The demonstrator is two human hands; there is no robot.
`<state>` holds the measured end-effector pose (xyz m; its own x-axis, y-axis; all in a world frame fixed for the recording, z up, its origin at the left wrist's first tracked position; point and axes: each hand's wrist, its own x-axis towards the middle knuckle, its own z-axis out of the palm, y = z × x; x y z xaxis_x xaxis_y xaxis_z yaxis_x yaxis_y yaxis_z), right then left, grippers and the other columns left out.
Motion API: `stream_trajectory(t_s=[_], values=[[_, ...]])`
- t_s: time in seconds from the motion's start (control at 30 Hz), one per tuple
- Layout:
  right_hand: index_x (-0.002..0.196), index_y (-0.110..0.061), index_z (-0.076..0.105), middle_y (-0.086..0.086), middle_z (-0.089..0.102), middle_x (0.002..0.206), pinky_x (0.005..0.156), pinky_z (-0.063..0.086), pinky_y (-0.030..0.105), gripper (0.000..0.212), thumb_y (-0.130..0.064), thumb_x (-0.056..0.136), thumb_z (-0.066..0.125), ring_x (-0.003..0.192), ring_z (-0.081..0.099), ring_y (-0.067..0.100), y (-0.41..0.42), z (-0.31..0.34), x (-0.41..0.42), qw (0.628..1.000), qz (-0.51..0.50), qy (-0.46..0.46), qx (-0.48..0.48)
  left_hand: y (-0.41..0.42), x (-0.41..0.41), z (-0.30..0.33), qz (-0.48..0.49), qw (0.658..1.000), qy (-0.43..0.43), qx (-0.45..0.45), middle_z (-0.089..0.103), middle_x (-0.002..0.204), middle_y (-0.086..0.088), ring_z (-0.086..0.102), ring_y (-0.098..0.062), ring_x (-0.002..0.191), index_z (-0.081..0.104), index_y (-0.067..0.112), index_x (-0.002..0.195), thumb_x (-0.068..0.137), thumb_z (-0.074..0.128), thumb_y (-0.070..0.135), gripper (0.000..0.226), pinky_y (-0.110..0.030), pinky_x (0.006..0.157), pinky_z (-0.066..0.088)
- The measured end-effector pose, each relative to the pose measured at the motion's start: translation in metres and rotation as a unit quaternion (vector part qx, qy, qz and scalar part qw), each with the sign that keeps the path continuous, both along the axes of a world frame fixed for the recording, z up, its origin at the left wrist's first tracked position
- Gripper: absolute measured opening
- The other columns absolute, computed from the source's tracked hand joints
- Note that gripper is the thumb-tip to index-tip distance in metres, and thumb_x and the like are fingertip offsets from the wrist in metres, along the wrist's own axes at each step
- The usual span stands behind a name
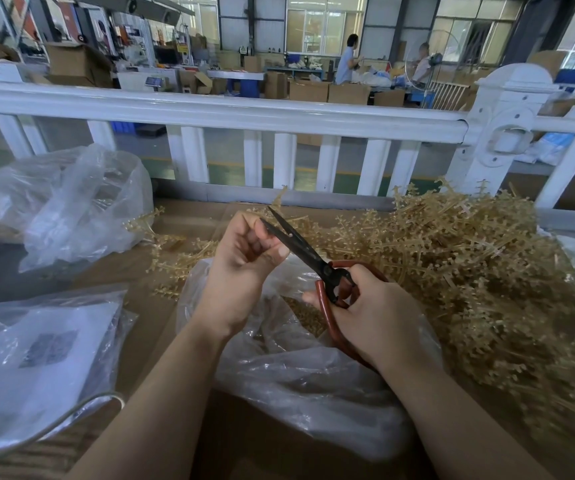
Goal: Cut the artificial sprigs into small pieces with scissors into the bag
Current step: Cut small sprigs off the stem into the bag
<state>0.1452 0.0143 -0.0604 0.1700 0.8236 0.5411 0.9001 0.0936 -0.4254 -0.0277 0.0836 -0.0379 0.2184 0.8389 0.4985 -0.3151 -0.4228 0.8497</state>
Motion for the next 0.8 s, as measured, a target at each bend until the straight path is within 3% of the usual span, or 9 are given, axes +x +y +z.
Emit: stream_trajectory(t_s=[0.23,0.37,0.5,0.6,0.8], values=[[0.079,-0.016,0.067,-0.014,0.058,0.061,0.049,0.029,0.008,0.069,-0.081,0.079,0.043,0.052,0.05,0.006,-0.0013,-0.0008,-0.0002,0.999,0.019,0.012,0.042,0.0015,0.0002,-0.0015,-0.006,1.0,0.003,0.001,0.054,0.078,0.0,0.052,-0.011,0.076,0.044,0.013,0.086,0.087,0.059,-0.015,0.031,-0.022,0.075,0.048],[0.08,-0.018,0.067,-0.019,0.05,0.06,0.049,0.029,0.008,0.066,-0.081,0.079,0.045,0.052,0.05,0.006,-0.0015,-0.0026,-0.0002,0.998,0.024,0.023,0.052,0.0007,0.0003,-0.0011,-0.008,1.0,-0.002,-0.003,0.052,0.08,-0.005,0.051,-0.014,0.078,0.043,0.013,0.086,0.087,0.058,-0.014,0.031,-0.025,0.077,0.047],[0.081,-0.029,0.059,-0.022,0.048,0.06,0.05,0.03,0.007,0.052,-0.08,0.079,0.048,0.053,0.05,0.003,-0.0011,-0.003,0.0006,0.999,0.025,0.025,0.038,0.0008,0.0008,-0.0008,-0.004,1.0,-0.011,-0.009,0.053,0.078,0.0,0.054,-0.008,0.077,0.042,0.014,0.088,0.088,0.057,-0.016,0.033,-0.021,0.077,0.05],[0.098,-0.032,0.064,-0.028,0.047,0.062,0.05,0.028,0.004,0.057,-0.083,0.081,0.047,0.053,0.046,-0.007,-0.0024,-0.0019,0.0021,0.999,0.025,0.018,0.024,0.0008,0.0011,-0.0017,0.003,1.0,-0.004,0.0,0.051,0.074,0.007,0.051,-0.006,0.073,0.041,0.016,0.09,0.088,0.057,-0.015,0.035,-0.02,0.074,0.049],[0.094,-0.035,0.054,-0.026,0.054,0.07,0.053,0.031,0.008,0.06,-0.091,0.076,0.039,0.058,0.047,-0.006,-0.0039,-0.0018,0.008,1.0,0.008,-0.001,-0.029,-0.0006,0.0016,-0.0019,-0.002,1.0,0.006,0.023,0.05,0.076,0.007,0.051,-0.007,0.075,0.04,0.019,0.092,0.088,0.059,-0.01,0.035,-0.021,0.076,0.05]])
